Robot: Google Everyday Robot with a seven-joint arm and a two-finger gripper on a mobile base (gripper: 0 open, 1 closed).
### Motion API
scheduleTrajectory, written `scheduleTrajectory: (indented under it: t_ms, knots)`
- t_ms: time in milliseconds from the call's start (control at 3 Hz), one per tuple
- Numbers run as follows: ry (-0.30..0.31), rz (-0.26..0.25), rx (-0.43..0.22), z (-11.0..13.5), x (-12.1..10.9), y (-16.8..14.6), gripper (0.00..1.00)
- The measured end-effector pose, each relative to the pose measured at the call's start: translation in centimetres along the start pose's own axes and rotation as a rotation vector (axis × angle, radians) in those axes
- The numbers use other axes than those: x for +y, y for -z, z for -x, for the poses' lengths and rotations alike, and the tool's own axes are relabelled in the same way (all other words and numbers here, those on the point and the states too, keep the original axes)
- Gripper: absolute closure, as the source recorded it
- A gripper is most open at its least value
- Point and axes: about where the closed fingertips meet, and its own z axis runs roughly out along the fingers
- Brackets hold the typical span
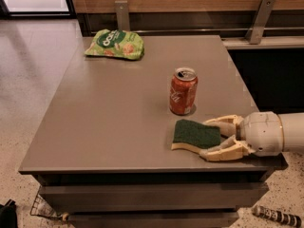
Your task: Move sponge near green rice chip bag
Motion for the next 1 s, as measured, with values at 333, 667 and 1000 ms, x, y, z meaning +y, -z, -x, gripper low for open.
scheduleTrajectory:
  t_ms: [333,667,1000]
  knots:
    - [0.005,-0.01,0.032,1.0,0.7,1.7,1.0]
    - [-0.007,-0.046,0.084,2.3,-0.2,4.7,1.0]
    - [-0.035,-0.139,0.141,3.8,-3.7,8.5,1.0]
